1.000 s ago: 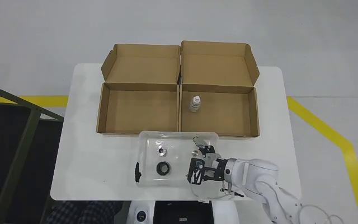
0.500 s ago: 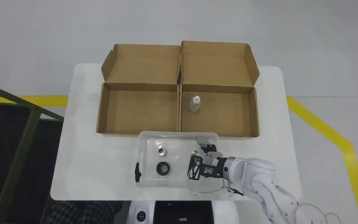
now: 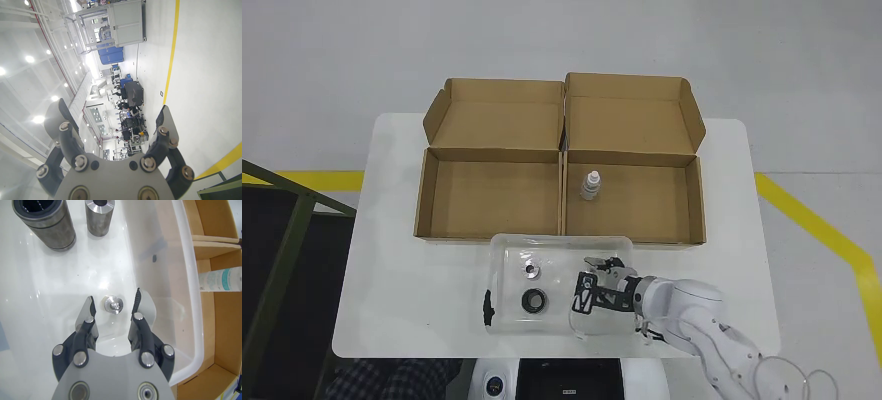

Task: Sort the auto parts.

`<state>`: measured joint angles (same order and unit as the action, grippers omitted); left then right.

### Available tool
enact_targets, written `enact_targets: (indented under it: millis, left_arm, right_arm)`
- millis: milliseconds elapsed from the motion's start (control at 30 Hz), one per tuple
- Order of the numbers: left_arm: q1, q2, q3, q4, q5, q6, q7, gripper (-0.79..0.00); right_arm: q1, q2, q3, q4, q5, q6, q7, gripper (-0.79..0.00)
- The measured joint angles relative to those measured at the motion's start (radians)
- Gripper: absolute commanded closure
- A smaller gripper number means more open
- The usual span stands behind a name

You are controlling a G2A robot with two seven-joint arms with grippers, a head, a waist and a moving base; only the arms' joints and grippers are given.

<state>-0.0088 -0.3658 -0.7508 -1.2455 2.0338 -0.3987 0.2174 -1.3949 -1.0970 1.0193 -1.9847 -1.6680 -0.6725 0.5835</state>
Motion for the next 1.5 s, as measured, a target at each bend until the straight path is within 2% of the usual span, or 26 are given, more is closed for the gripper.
enact_targets:
  millis: [33, 100, 167, 200, 467, 767, 1500]
  left_arm:
    - [0.0, 0.0, 0.0, 0.0, 0.0, 0.0, 0.0, -0.785]
    - [0.0, 0.0, 0.0, 0.0, 0.0, 0.0, 0.0, -0.785]
    - [0.0, 0.0, 0.0, 0.0, 0.0, 0.0, 0.0, -0.785]
    - [0.0, 0.0, 0.0, 0.0, 0.0, 0.0, 0.0, -0.785]
    - [0.0, 0.0, 0.0, 0.0, 0.0, 0.0, 0.0, -0.785]
    - [0.0, 0.0, 0.0, 0.0, 0.0, 0.0, 0.0, -0.785]
    - [0.0, 0.0, 0.0, 0.0, 0.0, 0.0, 0.0, -0.785]
  right_arm:
    - [0.003, -0.001, -0.004, 0.002, -0.001, 0.001, 0.005, -0.283]
    - [0.009, -0.002, -0.011, 0.007, -0.003, 0.003, 0.016, -0.169]
    - [0.013, -0.003, -0.017, 0.009, -0.003, 0.001, 0.023, -0.105]
    - [0.015, -0.004, -0.02, 0.008, -0.004, -0.001, 0.026, 0.0]
    - [0.01, -0.003, -0.023, -0.037, -0.006, -0.008, 0.014, 0.0]
    - [-0.011, 0.004, 0.003, -0.073, 0.006, -0.016, -0.056, 0.0]
    - [0.01, 0.02, 0.183, -0.1, 0.276, -0.053, -0.255, 0.0]
